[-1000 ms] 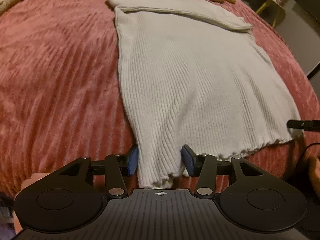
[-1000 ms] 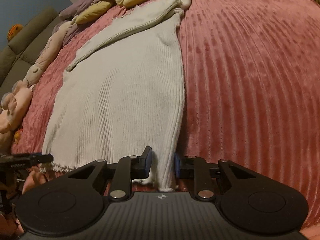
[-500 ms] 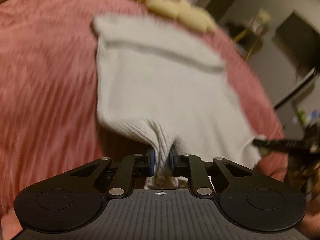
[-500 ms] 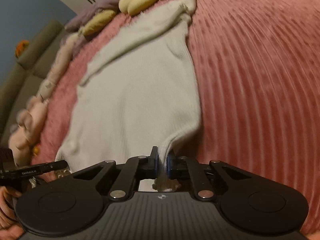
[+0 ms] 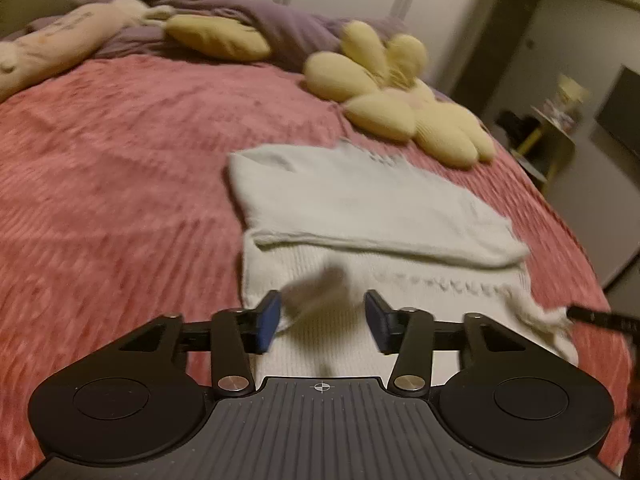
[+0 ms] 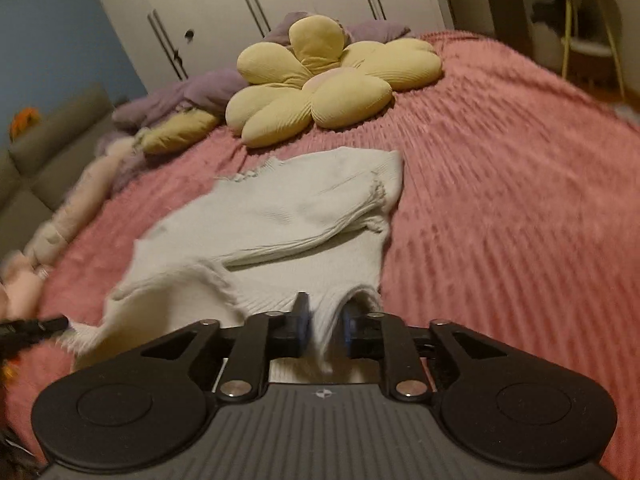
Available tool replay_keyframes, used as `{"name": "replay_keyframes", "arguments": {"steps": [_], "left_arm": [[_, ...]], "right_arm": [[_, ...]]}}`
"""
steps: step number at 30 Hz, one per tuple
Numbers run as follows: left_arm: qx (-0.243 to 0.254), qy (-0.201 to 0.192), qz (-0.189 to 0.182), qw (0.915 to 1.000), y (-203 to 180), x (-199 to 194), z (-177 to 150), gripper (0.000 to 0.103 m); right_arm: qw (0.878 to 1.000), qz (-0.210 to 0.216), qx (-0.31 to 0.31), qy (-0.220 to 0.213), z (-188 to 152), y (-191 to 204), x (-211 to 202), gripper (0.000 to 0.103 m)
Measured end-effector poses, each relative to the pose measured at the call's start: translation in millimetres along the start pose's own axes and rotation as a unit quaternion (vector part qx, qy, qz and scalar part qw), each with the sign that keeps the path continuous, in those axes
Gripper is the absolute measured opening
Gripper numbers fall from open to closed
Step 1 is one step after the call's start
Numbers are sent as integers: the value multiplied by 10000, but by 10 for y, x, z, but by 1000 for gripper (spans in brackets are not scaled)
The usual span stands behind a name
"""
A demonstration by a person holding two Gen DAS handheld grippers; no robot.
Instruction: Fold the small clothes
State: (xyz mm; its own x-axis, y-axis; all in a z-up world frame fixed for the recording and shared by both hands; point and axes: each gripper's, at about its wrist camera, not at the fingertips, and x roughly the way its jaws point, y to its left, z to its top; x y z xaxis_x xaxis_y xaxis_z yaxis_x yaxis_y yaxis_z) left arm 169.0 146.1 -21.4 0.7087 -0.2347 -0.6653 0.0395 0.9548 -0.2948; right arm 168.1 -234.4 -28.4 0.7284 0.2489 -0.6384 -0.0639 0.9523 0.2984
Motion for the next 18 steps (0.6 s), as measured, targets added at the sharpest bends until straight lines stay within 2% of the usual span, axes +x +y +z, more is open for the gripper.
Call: {"name": "replay_keyframes", "arguments": {"steps": [1,4,6,9,14,15,17,18], "left_arm": [[61,47,9,10000,10,28,-17,59],[308,223,151,9992,17,197,-45,60],[496,268,176,9983,11,260,-49,60],[610,307,152,9976,0,390,-15,68],[458,531,385,9968,59,618,68,69],[426,524,511,9964,75,632,76,67],[254,552,297,9977,128,635,83,59],[127,603,175,9979,156,641,83,49]], "right_arm": [[9999,-86,-141,-15,-2,3,18,33],[9993,-247,-278,-62,0,-91,77,41],[9995,-255,-198,52,-8,-170,156,42],[9989,-221,-254,331,-63,-212,299,43],[9989,-201,-60,410,-85,-282,459,44],[9990,-178,-1,406,-74,-296,476,44],[9992,-138,66,374,-48,-320,489,44],[9992,-91,94,376,-39,-330,498,44]]}}
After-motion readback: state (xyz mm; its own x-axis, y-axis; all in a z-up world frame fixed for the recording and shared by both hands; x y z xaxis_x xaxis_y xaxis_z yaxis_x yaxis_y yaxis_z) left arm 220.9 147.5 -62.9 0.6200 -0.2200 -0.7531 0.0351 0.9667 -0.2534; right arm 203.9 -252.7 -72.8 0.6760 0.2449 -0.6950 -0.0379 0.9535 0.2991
